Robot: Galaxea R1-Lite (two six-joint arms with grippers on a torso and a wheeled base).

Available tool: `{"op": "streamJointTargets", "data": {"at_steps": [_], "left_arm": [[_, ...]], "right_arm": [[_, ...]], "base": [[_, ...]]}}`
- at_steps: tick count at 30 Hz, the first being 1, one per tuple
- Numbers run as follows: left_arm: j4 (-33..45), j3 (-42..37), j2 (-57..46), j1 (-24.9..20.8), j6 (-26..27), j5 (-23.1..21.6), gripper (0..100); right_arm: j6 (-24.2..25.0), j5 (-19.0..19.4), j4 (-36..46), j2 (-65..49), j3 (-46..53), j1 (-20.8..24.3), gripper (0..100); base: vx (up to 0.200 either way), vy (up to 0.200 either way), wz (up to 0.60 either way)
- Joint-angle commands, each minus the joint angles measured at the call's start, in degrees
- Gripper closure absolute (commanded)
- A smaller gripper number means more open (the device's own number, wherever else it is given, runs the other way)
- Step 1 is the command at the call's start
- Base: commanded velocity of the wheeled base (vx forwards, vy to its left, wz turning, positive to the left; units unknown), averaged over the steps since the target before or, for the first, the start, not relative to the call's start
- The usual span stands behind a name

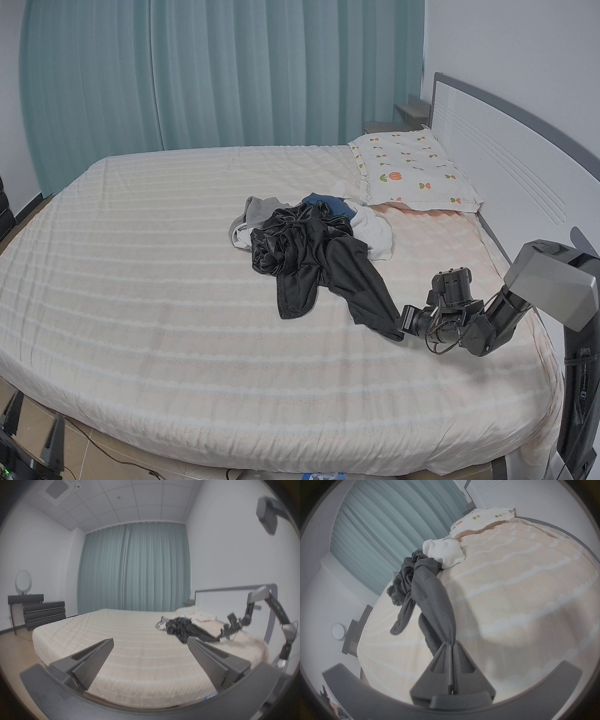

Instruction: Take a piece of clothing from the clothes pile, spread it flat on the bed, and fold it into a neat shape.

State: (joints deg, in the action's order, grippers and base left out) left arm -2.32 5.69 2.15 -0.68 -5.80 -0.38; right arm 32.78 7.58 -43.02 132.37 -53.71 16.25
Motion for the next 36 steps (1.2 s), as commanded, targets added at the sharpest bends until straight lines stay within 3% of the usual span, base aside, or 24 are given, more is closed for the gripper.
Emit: {"op": "streamJointTargets", "data": {"at_steps": [1, 3, 6, 10, 16, 20, 25, 36], "left_arm": [[-1.6, 15.8, 22.6, -1.3, -7.6, -0.3, 0], [-1.7, 13.3, 26.3, -1.9, -4.0, -1.0, 0], [-2.1, 12.9, 31.3, -3.9, -1.9, -2.7, 0], [-13.2, 12.8, 49.6, -12.8, -4.7, -3.3, 0], [-28.5, 13.3, 71.6, -20.3, -6.0, -2.8, 0], [-38.9, 14.0, 85.8, -27.1, -6.7, 1.6, 0], [-49.7, 17.9, 100.7, -33.4, -9.7, 6.9, 0], [-52.4, 33.0, 117.6, -37.0, -10.3, 7.3, 0]], "right_arm": [[4.4, 6.5, -7.7, -18.0, 14.7, 0.4, 100], [8.5, 7.2, -9.2, -21.9, 16.9, 1.5, 100], [10.5, 8.1, -10.4, -25.4, 18.8, 2.1, 100], [10.9, 10.9, -10.8, -33.8, 22.8, 4.3, 100], [11.4, 12.4, -10.7, -40.3, 23.0, 6.9, 100], [11.3, 12.5, -10.8, -42.9, 24.3, 12.3, 100], [11.4, 13.2, -10.7, -45.9, 22.4, 12.8, 100], [10.7, 13.2, -5.8, -49.2, 19.2, 12.1, 100]], "base": [[0.0, 0.0, 0.0], [0.0, 0.0, 0.0], [0.0, 0.0, 0.0], [0.0, 0.0, 0.0], [0.0, 0.0, 0.0], [0.0, 0.0, 0.0], [0.0, 0.0, 0.0], [0.0, 0.0, 0.0]]}}
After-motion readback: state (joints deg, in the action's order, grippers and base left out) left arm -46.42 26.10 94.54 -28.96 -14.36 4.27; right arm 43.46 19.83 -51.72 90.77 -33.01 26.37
